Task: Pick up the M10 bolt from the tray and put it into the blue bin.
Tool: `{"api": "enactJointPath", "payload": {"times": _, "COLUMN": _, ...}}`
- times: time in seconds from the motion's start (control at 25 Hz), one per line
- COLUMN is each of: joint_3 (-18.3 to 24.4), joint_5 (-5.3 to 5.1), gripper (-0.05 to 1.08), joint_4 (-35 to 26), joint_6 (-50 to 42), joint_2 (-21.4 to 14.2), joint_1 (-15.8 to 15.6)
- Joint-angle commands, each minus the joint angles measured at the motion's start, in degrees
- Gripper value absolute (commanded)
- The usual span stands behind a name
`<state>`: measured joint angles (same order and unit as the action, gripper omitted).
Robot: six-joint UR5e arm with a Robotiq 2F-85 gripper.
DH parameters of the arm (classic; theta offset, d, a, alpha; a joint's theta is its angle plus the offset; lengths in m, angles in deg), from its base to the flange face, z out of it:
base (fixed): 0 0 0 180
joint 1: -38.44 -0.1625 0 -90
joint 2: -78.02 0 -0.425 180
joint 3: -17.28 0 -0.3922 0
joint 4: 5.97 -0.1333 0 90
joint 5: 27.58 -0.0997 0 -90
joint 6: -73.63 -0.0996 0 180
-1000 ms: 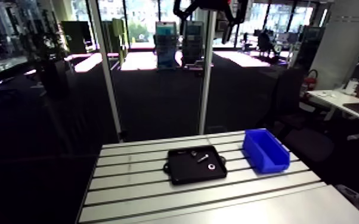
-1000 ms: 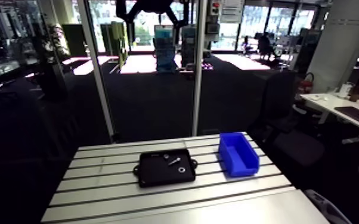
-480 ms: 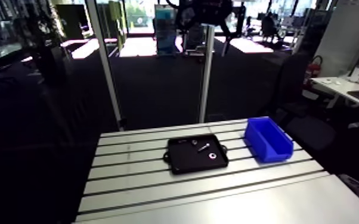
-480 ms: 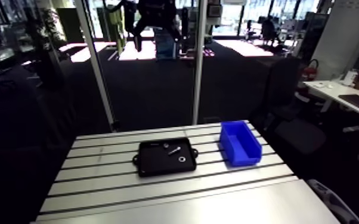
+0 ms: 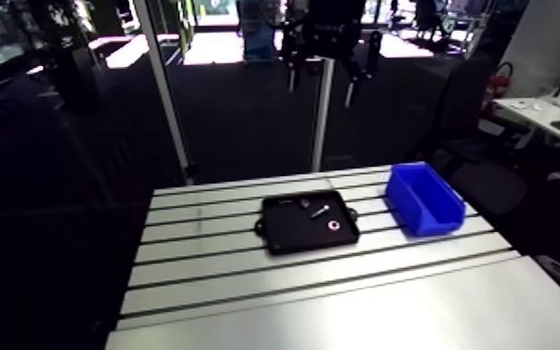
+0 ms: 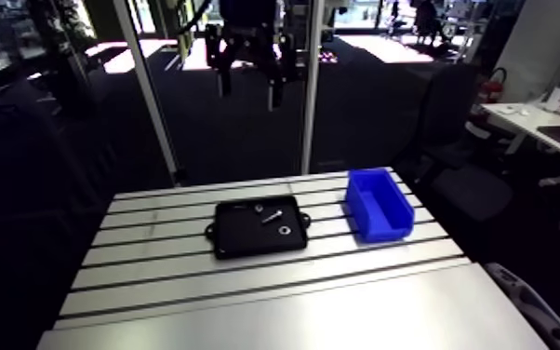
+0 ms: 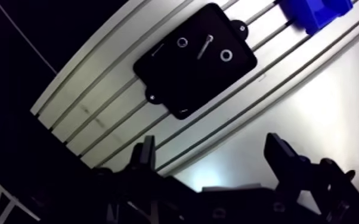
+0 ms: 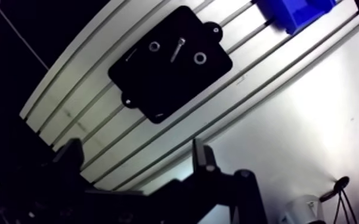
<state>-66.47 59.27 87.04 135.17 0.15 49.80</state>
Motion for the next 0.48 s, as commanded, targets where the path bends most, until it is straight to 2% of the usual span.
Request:
{"api": "enactJointPath", "payload": {"times": 0.04, "joint_3": -1.72, "joint_5": 3.37, "gripper": 0.01, "joint_4": 5.12, "joint_6": -4.19, "joint_2": 2.34, "joint_1": -0.8}}
{"api": "enactJointPath", "payload": {"times": 0.48, "joint_3": -4.88, "joint_5": 3.37, "gripper": 0.01, "joint_4": 8.28, "joint_6": -11.05, "joint_2": 6.12, "joint_1": -1.16}}
